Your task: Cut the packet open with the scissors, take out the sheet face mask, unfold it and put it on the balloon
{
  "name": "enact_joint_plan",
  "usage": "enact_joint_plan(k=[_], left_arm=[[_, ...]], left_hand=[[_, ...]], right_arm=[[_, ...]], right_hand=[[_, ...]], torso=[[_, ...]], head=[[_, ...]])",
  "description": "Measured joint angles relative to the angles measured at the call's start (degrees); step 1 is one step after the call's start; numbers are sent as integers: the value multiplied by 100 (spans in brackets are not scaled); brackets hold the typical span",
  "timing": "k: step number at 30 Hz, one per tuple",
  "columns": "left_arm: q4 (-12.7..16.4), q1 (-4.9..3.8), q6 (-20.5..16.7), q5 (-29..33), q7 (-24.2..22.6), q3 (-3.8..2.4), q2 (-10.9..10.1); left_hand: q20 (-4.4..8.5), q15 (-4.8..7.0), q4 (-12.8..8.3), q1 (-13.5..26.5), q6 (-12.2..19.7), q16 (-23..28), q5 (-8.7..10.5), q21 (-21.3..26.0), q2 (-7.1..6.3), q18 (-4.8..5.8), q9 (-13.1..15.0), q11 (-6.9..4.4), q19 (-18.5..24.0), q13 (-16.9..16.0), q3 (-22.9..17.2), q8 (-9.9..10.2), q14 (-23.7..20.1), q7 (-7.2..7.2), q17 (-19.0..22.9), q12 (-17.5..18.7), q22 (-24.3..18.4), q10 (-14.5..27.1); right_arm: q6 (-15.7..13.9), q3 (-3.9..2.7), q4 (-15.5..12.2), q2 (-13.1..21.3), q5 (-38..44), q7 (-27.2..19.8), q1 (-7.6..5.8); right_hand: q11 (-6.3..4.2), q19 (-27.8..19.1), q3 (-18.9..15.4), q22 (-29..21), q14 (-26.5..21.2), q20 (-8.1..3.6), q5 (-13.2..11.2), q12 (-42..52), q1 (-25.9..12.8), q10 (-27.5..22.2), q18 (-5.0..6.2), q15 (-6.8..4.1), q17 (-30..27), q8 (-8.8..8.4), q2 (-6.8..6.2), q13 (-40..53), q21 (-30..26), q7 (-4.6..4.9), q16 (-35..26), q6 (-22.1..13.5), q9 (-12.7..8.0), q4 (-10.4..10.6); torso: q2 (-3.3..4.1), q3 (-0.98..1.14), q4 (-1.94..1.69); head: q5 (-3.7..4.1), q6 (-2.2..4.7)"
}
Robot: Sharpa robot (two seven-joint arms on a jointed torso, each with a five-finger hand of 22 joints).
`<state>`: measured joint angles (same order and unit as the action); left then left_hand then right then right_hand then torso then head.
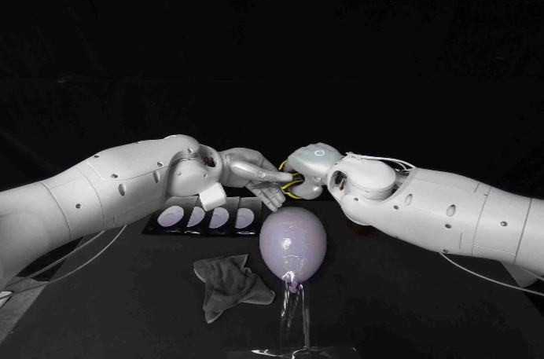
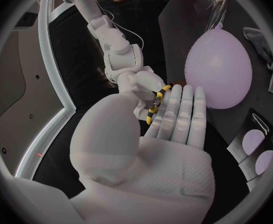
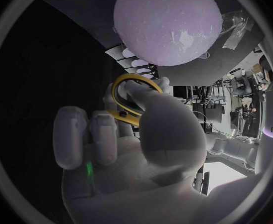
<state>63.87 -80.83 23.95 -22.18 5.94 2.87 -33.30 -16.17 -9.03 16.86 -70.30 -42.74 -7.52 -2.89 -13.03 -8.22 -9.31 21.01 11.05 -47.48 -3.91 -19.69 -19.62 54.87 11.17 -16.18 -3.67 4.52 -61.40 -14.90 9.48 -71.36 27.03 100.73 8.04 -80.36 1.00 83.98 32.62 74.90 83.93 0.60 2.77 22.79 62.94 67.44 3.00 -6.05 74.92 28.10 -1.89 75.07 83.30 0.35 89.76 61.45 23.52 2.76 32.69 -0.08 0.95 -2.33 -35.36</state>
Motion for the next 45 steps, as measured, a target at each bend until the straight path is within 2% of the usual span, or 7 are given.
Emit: enact_joint_plan(k=[3, 5, 21, 28, 34, 41, 45], left_arm=[[-24, -7, -87, 100, 0, -1, 7], [-32, -9, -147, 188, -5, -5, 11], [-623, -54, -1124, 1285, -347, -9, -388], [-673, -17, -1439, 1569, -545, 101, -623], [-577, 128, -1674, 1715, -882, 157, -799], [-482, 403, -1947, 1886, -1572, 185, -960], [-320, 517, -2096, 1959, -1914, 187, -1108]], left_hand=[[0, -10, 5, 259, -2, 0, 0, 23, 6, -53, 6, 4, 0, -1, 212, 24, -11, -1, -22, -27, -20, 21], [0, -21, -1, 344, -1, 0, 0, 23, 13, -53, 4, 12, 0, -2, 314, 59, -22, -2, -32, -28, -27, 50], [0, -21, 5, 668, -14, -20, 0, 67, 187, -52, 23, -5, 0, -18, 923, 81, -63, 10, -91, -65, -44, 87], [7, 19, -3, 559, -171, -107, 1, 67, 357, -49, 50, -38, -57, -33, 988, 81, -22, 18, -138, -144, -44, 16], [49, 125, -27, 74, -426, -251, 1, 46, 390, -45, 84, -143, -181, -49, 1012, 17, 128, 73, -216, -211, -30, -130], [111, 227, -187, -876, -623, -417, 1, -29, 205, -43, 72, -275, -342, -50, 992, 1, 310, -25, -315, -228, -14, -303], [114, 250, -346, -1371, -715, -440, 1, -29, 238, -41, 31, -316, -386, -42, 834, 1, 333, -68, -343, -228, -14, -344]], right_arm=[[-75, -4, -26, 39, -2, 2, 0], [-125, -7, -51, 91, -7, 1, 0], [-172, 21, -299, 724, -230, -168, 3], [-182, 21, -451, 1131, -879, -275, -16], [-207, 25, -578, 1494, -2662, -585, -26], [-9, 34, -611, 1862, -5748, -1379, 4], [279, 81, -654, 2029, -7215, -1654, 61]], right_hand=[[1, 0, 97, 0, 0, 0, -2, 111, -46, 1, 0, 0, 4, 75, 47, -3, 0, -5, -1, 7, 1998, 53], [3, -1, 172, 1, 0, 0, -4, 205, -39, 3, 0, 0, 4, 90, 41, -6, 0, -6, -2, 8, 2283, 128], [35, -10, 282, 5, 0, -7, -15, 356, 34, 35, 0, 1, 2, 98, -30, -18, -34, -5, -40, 9, 2338, 238], [42, -63, 292, 3, 0, 46, -26, 356, 34, 43, -1, 1, -2, 95, -30, -16, -145, -5, -83, 9, 2385, 248], [41, -243, 304, 0, 0, 44, -27, 379, 34, 46, -1, 2, -1, -9, -30, -137, -390, 49, -255, -48, 2437, 260], [42, -213, 506, 1, 11, 77, 0, 622, 227, 45, -5, 96, 4, -646, 36, -3554, -427, 242, -512, -448, 2226, 486], [43, -213, 494, 3, -10, 77, 1, 625, 272, 44, -6, 117, 4, -843, 37, -4048, -427, 297, -554, -503, 2135, 485]], torso=[[0, 4, 2], [1, 5, 2], [-4, 4, 3], [-3, 2, 0], [5, 1, 1], [15, 1, -6], [20, 3, 2]], head=[[0, 5], [8, 6], [70, 69], [120, 91], [195, 92], [325, 97], [382, 89]])
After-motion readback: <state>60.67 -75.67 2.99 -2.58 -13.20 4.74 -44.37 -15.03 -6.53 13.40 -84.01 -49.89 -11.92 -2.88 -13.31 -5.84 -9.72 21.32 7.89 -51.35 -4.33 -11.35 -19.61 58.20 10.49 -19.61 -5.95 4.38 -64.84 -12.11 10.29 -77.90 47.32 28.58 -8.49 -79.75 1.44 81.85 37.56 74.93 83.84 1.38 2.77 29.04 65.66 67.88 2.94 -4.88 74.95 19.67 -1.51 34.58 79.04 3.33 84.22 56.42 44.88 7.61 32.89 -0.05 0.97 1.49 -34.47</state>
